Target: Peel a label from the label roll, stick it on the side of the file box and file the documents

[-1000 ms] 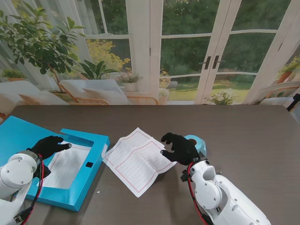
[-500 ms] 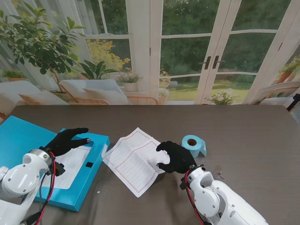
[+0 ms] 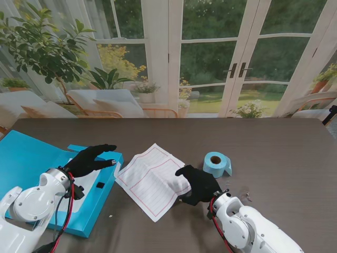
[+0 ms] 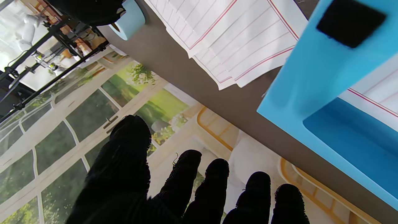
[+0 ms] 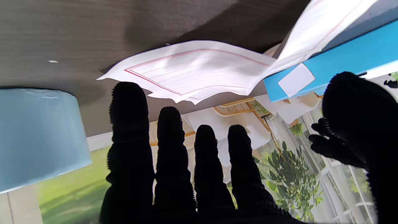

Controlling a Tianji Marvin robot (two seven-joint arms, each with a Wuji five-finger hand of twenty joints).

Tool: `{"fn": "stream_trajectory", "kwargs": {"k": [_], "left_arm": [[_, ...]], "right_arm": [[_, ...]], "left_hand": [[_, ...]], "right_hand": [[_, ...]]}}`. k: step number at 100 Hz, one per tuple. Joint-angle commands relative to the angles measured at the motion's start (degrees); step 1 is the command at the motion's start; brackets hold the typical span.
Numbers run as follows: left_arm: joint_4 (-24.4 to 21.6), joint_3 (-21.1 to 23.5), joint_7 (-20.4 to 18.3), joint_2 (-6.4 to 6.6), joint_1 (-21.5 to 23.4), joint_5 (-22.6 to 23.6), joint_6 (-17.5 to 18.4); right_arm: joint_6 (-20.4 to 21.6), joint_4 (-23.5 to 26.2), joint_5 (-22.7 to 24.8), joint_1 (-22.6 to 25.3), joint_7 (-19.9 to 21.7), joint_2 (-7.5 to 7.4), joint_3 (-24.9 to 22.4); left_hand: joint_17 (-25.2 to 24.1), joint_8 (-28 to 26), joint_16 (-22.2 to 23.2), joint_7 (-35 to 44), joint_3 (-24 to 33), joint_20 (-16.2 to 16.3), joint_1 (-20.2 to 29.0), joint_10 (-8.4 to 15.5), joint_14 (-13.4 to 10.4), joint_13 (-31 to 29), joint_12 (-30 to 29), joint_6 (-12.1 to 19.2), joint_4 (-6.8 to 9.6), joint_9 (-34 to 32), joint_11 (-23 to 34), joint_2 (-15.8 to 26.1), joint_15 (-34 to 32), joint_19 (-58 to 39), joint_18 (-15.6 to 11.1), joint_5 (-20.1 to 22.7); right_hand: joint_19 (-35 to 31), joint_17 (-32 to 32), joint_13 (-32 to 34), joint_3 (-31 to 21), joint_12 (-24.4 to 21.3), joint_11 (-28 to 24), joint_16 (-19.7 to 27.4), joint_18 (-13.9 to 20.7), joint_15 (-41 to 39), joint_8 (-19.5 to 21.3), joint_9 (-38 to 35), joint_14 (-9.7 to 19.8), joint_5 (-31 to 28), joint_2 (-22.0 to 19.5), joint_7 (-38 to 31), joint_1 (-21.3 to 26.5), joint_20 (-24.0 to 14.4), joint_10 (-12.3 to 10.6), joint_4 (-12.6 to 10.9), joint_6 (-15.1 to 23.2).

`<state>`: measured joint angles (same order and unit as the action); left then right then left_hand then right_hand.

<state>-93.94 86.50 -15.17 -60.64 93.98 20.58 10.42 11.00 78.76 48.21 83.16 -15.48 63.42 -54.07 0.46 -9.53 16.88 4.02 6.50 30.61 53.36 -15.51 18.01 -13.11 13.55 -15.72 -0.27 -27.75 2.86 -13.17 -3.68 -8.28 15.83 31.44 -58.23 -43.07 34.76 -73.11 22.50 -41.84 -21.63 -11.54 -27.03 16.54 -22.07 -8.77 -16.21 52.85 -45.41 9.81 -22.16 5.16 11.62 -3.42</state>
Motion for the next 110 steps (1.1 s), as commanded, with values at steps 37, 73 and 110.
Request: {"fn": "stream_trajectory", "kwargs": {"k": [37,73,110], "left_arm": [[-1.3,-2.1,-1.3,-0.29,0.5,-1.1,0.1],[-2.4,-2.4,-1.7,-0.3,1.0,-1.9,-0.8],[-2.5,-2.2,-2.5,-0.14,1.1,-2.4,-0.8]], "right_arm": [[-3.5,-5.9,3.9,-5.4,-4.6,0.2,6.8],[-3.9,-9.1,4.1,-8.4,-6.1,0.49,10.9],[-5.1,-12.1,3.3,-11.1,-7.6,1.29,14.7]], "left_hand": [[-1.7,0.6,-1.0,-0.7,1.9,-1.4,1.0,1.6,-1.4,2.1,-1.0,1.5,-0.27,2.4,-0.6,-1.4,0.9,1.8,-2.4,-1.2],[-2.0,0.6,-1.1,-0.6,2.0,-1.7,0.7,1.1,-1.3,2.1,-1.0,1.4,-0.33,2.3,-0.5,-1.1,0.9,1.6,-2.2,-1.1],[-2.2,0.6,-1.1,-0.6,1.8,-1.8,0.5,1.0,-1.2,1.8,-0.8,1.2,-0.32,1.7,-0.4,-0.5,0.8,1.5,-2.0,-1.1]], "right_hand": [[-0.4,29.5,-0.6,-4.1,-0.9,-1.6,0.7,1.7,-1.0,-0.4,1.2,0.5,2.0,5.3,-1.5,2.0,-0.5,-1.1,1.3,-1.0],[-1.1,29.1,0.1,-4.7,-1.0,-1.8,0.8,1.6,-1.5,-0.4,0.8,0.6,2.5,6.1,-1.9,2.7,0.0,-1.1,1.3,-1.0],[-2.1,28.4,1.2,-5.6,-0.8,-2.4,0.9,1.8,-2.1,-0.3,-0.4,0.6,2.8,4.3,-2.6,5.1,0.4,-1.1,0.9,-0.4]]}}
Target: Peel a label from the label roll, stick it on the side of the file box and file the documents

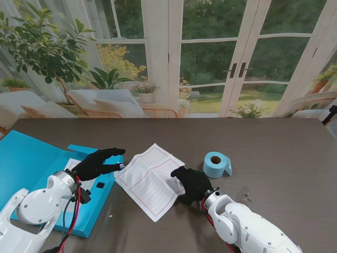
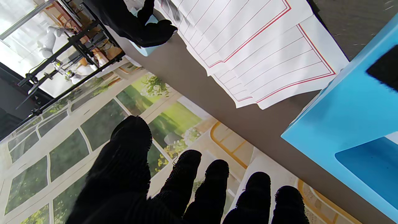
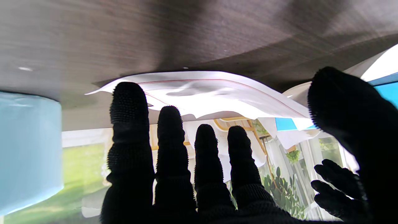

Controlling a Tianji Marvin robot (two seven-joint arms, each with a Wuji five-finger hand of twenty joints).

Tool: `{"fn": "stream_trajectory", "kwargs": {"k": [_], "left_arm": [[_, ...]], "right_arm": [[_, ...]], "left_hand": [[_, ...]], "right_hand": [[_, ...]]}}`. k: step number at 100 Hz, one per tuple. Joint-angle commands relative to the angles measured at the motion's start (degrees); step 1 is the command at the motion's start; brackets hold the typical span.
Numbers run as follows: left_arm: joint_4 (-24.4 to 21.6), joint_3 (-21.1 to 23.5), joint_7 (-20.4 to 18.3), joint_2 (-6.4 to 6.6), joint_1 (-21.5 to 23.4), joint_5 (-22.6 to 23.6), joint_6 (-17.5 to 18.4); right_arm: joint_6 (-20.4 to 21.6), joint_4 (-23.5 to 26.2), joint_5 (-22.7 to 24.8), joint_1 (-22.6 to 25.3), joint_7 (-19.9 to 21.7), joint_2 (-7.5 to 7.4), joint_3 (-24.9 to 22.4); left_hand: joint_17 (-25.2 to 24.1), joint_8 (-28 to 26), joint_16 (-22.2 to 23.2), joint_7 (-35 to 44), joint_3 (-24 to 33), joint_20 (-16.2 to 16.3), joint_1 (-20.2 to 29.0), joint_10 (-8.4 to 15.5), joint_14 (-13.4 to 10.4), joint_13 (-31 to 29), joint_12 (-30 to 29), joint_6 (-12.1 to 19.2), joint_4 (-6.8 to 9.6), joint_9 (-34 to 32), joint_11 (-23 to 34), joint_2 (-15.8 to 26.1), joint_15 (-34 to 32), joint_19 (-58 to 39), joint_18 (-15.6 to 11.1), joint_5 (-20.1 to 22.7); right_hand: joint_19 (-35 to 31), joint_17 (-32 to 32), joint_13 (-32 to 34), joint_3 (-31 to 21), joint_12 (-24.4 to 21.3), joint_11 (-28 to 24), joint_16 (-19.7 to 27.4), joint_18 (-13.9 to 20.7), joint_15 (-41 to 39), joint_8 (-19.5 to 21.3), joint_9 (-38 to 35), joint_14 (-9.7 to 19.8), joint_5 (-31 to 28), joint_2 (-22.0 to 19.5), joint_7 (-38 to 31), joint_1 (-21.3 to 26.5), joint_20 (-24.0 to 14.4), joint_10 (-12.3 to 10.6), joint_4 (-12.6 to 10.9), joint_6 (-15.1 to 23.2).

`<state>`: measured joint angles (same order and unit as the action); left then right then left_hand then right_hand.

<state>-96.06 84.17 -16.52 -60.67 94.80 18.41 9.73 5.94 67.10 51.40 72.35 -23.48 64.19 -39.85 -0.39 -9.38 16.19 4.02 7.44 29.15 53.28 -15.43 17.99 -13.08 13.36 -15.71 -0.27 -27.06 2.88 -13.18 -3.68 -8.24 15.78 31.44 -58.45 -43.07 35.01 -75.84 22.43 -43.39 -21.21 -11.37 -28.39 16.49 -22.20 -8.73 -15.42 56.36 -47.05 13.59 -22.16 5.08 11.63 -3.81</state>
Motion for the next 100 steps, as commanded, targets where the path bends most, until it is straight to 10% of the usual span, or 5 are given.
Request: {"fn": "stream_trajectory", "kwargs": {"k": [1,56,100], "left_arm": [[-0.4,0.1,-1.2,-0.11,0.3,-0.2,-0.2],[-1.3,0.4,-2.7,0.11,0.8,-0.9,-1.3],[-1.9,0.6,-3.8,0.29,1.1,-1.3,-2.5]], "right_arm": [[-0.1,-0.5,0.1,-0.4,0.3,0.54,0.6],[1.7,-3.2,-1.8,-1.6,-1.5,1.49,2.6],[3.6,-4.0,-2.5,-1.4,-3.4,1.99,2.3]], "left_hand": [[-1.3,0.5,-0.4,-0.7,0.8,-0.4,0.6,0.9,-1.2,1.8,-0.6,1.2,-0.32,1.1,-0.4,-0.5,0.8,1.5,-2.0,-1.2],[-1.5,0.5,-0.4,-0.6,-0.1,-0.5,0.8,0.6,-0.8,1.7,-0.5,1.1,-0.27,1.1,-0.5,0.6,0.8,1.4,-1.8,-1.1],[-1.6,0.5,-0.4,-0.7,-1.3,-0.6,1.0,0.4,-0.7,1.6,-0.6,1.2,-0.17,1.3,-0.6,1.5,0.8,1.4,-1.8,-1.2]], "right_hand": [[-2.0,28.4,1.0,-2.9,-0.7,-0.8,0.5,1.6,-0.8,-0.2,-0.4,0.5,1.9,0.7,-1.0,1.4,0.4,-1.0,0.8,0.1],[-4.8,25.4,6.0,-4.9,-0.2,-1.5,0.5,1.8,-2.2,0.9,-6.3,1.1,-3.0,-19.1,-2.8,4.9,1.6,-2.5,-2.6,2.4],[-7.4,20.0,15.6,-4.0,-0.7,0.1,0.0,1.8,-2.6,1.4,-19.6,2.0,-17.1,-26.3,-3.4,11.4,1.9,-4.6,-1.1,5.7]]}}
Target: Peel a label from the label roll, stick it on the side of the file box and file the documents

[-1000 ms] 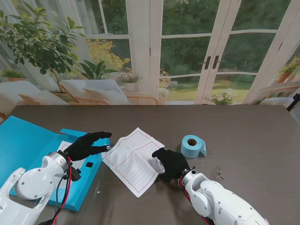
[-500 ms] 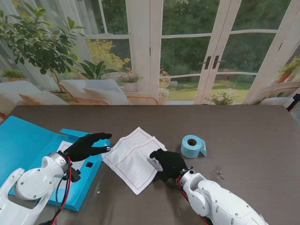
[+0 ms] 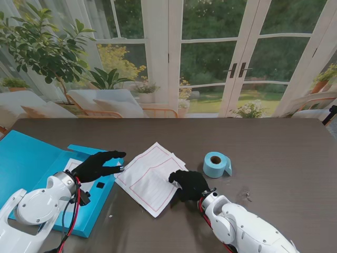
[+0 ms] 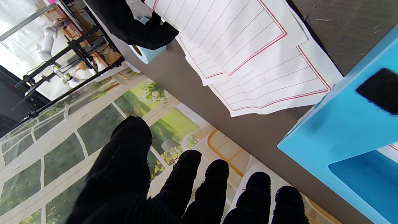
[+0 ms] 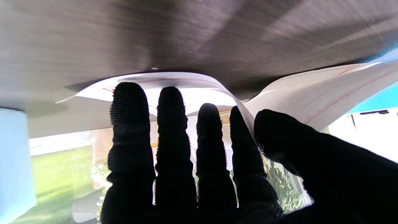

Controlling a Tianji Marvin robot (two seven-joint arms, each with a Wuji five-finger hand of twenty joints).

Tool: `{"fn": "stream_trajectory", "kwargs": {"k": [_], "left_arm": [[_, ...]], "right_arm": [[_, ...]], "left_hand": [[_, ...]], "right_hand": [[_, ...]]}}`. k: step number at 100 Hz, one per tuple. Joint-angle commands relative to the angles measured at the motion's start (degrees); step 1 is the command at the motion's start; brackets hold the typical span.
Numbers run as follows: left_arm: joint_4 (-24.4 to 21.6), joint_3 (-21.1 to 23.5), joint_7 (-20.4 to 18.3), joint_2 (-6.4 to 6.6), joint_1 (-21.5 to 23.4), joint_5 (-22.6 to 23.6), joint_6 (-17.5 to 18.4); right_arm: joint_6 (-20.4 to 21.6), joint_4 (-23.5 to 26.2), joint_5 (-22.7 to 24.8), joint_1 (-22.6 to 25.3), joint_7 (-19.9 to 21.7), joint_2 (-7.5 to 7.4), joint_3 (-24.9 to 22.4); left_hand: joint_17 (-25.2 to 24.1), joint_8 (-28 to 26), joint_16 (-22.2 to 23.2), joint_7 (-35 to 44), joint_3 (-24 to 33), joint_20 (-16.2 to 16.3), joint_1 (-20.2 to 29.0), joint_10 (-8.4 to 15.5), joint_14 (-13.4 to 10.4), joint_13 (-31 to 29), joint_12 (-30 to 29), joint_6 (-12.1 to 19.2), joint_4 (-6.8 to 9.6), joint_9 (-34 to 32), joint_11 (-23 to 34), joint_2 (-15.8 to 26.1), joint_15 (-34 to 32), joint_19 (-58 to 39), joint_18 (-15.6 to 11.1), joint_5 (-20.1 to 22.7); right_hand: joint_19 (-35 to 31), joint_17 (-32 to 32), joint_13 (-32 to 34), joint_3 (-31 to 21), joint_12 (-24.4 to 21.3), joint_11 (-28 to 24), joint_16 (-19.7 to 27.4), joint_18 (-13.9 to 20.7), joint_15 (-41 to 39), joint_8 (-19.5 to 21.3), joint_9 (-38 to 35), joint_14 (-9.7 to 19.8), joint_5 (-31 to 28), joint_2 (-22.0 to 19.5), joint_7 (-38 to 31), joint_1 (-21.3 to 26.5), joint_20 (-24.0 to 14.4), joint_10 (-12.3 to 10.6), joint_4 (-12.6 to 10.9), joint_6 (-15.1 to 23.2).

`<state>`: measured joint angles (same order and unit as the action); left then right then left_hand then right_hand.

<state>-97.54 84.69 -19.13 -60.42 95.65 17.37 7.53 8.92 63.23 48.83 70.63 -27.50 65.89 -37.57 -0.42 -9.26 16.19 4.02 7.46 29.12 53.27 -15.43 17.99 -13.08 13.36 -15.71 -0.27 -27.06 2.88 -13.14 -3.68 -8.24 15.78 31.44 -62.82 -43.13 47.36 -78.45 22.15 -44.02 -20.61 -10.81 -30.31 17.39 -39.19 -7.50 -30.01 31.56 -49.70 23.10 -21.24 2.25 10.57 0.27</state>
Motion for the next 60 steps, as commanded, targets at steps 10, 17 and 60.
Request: {"fn": "stream_trajectory", "kwargs": {"k": [10,17,60], "left_arm": [[-0.5,0.1,-1.3,0.05,0.2,-0.4,-0.5],[-0.5,0.0,-1.3,0.03,0.2,-0.5,-0.5],[-0.8,0.1,-1.4,-0.05,0.3,-1.3,-1.4]], "right_arm": [[1.2,-0.6,-0.4,0.2,0.1,0.56,0.0],[1.4,-1.2,-0.8,0.0,-0.9,0.88,0.2],[1.4,-2.4,-0.9,-0.3,-8.5,2.57,-0.7]], "left_hand": [[-1.6,0.4,-0.4,-0.7,-1.6,-0.5,1.0,0.3,-0.7,1.6,-0.6,1.2,-0.16,1.3,-0.6,1.9,0.8,1.4,-1.8,-1.3],[-1.5,0.4,-0.4,-0.7,-1.8,-0.5,1.0,0.3,-0.7,1.6,-0.6,1.2,-0.15,1.3,-0.6,2.1,0.8,1.3,-1.8,-1.2],[-1.7,0.4,-0.4,-0.7,-3.0,-0.5,1.4,-0.7,-0.5,1.6,-0.5,0.6,-0.05,1.1,-0.6,3.2,0.9,1.4,-1.7,-1.1]], "right_hand": [[-4.5,16.8,7.6,-1.3,-1.4,2.4,-1.2,1.3,-0.6,-6.6,-11.2,1.3,-5.7,1.7,-5.2,4.6,1.1,-2.5,6.8,2.5],[-5.6,13.9,11.4,-1.5,-0.9,3.9,-1.7,1.7,-0.9,-9.2,-16.6,2.2,-8.7,4.4,-8.5,7.1,1.2,-2.7,9.5,3.6],[-11.5,-1.4,27.8,-5.2,4.4,6.2,-7.8,4.1,-7.7,-13.1,-32.5,5.5,-18.4,12.3,-18.2,11.2,3.4,-2.0,12.4,8.3]]}}
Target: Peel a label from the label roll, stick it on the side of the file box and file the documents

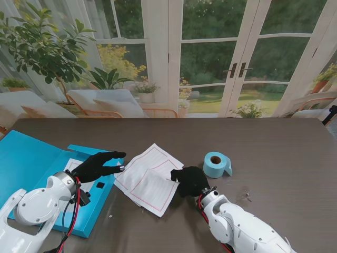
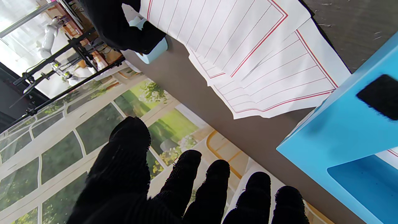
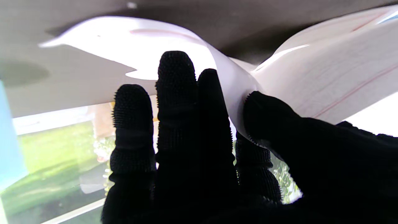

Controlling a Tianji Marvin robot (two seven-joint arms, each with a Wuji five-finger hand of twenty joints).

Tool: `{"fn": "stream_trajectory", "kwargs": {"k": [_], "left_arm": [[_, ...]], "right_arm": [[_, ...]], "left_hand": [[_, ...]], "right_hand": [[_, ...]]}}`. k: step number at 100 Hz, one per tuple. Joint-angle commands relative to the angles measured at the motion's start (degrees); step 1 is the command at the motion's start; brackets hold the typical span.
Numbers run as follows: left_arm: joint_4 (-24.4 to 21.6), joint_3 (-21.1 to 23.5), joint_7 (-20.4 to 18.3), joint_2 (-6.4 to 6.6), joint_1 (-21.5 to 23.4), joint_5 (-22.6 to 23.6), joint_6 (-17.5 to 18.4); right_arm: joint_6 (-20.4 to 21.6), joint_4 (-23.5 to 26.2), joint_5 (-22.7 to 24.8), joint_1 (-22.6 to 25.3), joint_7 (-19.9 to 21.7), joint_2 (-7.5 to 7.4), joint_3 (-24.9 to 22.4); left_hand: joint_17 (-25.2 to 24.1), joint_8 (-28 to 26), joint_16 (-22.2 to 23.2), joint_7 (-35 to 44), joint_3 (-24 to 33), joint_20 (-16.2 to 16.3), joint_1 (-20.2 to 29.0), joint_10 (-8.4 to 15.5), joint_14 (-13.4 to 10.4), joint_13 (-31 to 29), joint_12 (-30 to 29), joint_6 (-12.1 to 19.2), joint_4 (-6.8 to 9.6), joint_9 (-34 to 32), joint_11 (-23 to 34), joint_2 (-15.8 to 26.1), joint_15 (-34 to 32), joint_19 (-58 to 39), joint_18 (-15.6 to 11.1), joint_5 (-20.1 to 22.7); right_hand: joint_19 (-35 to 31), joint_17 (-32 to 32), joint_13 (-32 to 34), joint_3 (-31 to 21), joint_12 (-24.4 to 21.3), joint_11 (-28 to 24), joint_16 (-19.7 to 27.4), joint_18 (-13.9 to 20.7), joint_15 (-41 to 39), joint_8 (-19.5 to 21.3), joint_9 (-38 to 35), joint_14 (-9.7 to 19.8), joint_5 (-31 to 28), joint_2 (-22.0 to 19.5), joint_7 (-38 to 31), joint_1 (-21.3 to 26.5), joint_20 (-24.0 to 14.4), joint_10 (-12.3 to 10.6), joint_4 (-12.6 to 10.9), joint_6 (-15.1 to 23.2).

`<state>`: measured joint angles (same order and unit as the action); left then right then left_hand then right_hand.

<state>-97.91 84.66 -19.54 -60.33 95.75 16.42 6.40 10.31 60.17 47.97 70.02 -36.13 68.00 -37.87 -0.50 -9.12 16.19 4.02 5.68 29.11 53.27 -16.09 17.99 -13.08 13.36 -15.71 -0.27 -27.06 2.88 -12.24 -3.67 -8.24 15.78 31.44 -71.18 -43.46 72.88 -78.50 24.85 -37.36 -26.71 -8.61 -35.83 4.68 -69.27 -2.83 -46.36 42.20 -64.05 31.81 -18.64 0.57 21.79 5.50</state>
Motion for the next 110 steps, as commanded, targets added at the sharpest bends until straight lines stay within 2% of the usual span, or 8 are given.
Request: {"fn": "stream_trajectory", "kwargs": {"k": [1,24,66,84,91,95,98,110], "left_arm": [[-0.4,0.1,-1.0,-0.14,0.3,-0.3,-0.3],[-0.1,-0.4,-0.2,-0.39,-0.3,-1.0,-0.6],[2.1,-2.9,3.5,-1.74,-2.4,-6.0,-2.4],[4.3,-4.3,5.2,-2.75,-4.0,-11.2,-4.1],[5.2,-4.9,5.5,-3.07,-4.7,-13.1,-5.0],[5.8,-5.3,5.6,-3.21,-5.1,-13.8,-5.4],[6.1,-5.5,5.6,-3.27,-5.4,-14.2,-5.6],[7.2,-6.1,5.1,-3.38,-6.3,-15.4,-6.7]], "right_arm": [[0.0,0.7,0.0,0.3,0.0,0.51,-0.5],[-0.5,3.1,0.1,1.3,-1.4,0.68,-3.0],[-0.4,7.4,1.0,2.9,-1.7,0.29,-6.7],[-0.6,9.4,1.3,3.4,-1.8,0.21,-7.9],[-0.8,10.4,1.6,3.6,-1.7,0.12,-8.5],[-0.9,10.9,1.7,3.8,-1.7,0.08,-8.9],[-0.9,11.3,1.8,3.9,-1.7,0.05,-9.1],[-1.2,12.7,2.1,4.2,-1.7,-0.03,-10.0]], "left_hand": [[-1.7,0.3,-0.3,-0.7,-1.2,-0.5,1.4,0.0,-0.5,1.6,-0.5,0.7,-0.05,1.1,-0.6,2.3,0.8,1.4,-1.6,-1.2],[-1.0,0.2,0.0,-0.6,-1.9,-0.2,1.3,-1.0,0.3,0.7,-0.2,0.2,0.01,0.2,-0.3,3.2,0.3,0.9,-0.8,-0.7],[1.2,-0.1,2.1,-0.3,-3.2,2.7,1.3,-3.4,2.6,-2.4,1.3,-0.4,0.14,-2.6,0.6,4.8,-1.4,-1.8,1.8,-0.1],[2.0,-0.3,3.4,-0.1,-3.8,4.9,1.4,-4.2,3.5,-3.5,2.2,-0.9,0.17,-3.3,0.9,5.0,-2.1,-3.3,2.4,0.3],[2.4,-0.4,4.4,-0.2,-4.1,6.7,1.6,-4.8,4.0,-4.1,2.8,-1.1,0.21,-3.6,1.0,5.1,-2.5,-4.2,2.8,0.4],[2.8,-0.4,4.7,-0.2,-4.2,7.1,1.6,-5.1,4.4,-4.6,2.9,-1.3,0.21,-4.0,1.1,5.0,-2.8,-4.6,3.0,0.4],[2.7,-0.5,5.6,-0.2,-4.4,8.7,1.6,-5.1,4.6,-4.7,3.4,-1.2,0.21,-4.2,1.2,5.1,-3.1,-5.2,3.1,0.5],[3.5,-0.6,6.4,-0.1,-4.7,10.1,1.4,-5.5,4.9,-5.6,3.9,-1.4,0.21,-4.9,1.5,5.3,-3.6,-5.9,3.4,0.7]], "right_hand": [[-3.2,-1.2,2.4,-5.2,1.8,-0.5,-1.8,1.9,-2.5,-0.3,-2.5,0.9,-2.1,1.6,-4.0,2.5,0.7,-0.3,1.2,3.1],[-3.8,-3.3,2.7,-5.1,4.5,-2.3,-4.5,2.1,-8.7,0.2,-4.2,1.3,-3.0,1.6,-5.8,2.8,0.7,-0.1,1.2,4.0],[-3.9,-6.0,2.8,-5.3,5.3,-2.8,-5.5,3.5,-13.1,0.2,-6.1,2.6,-4.1,1.8,-6.5,2.0,0.5,-0.9,1.2,5.6],[-3.7,-6.7,2.8,-5.3,5.5,-2.8,-5.9,3.6,-14.3,0.2,-6.7,2.8,-4.3,1.9,-6.8,2.0,0.5,-1.0,1.2,5.8],[-3.6,-6.8,2.8,-5.3,5.6,-2.8,-5.9,3.5,-14.6,0.2,-6.8,2.8,-4.3,1.9,-6.8,2.0,0.5,-1.0,1.2,5.9],[-3.6,-6.9,2.7,-5.3,5.6,-2.8,-6.0,3.5,-14.7,0.2,-6.8,2.9,-4.4,1.9,-6.9,2.0,0.5,-1.0,1.2,5.9],[-3.6,-6.9,2.7,-5.3,5.7,-2.7,-6.0,3.5,-14.8,0.2,-6.9,2.8,-4.4,1.9,-6.9,2.0,0.4,-0.9,1.2,5.9],[-3.5,-6.9,2.7,-5.3,5.7,-2.6,-5.9,3.6,-14.9,0.1,-6.9,2.9,-4.4,1.8,-6.9,2.0,0.4,-1.0,1.2,5.9]]}}
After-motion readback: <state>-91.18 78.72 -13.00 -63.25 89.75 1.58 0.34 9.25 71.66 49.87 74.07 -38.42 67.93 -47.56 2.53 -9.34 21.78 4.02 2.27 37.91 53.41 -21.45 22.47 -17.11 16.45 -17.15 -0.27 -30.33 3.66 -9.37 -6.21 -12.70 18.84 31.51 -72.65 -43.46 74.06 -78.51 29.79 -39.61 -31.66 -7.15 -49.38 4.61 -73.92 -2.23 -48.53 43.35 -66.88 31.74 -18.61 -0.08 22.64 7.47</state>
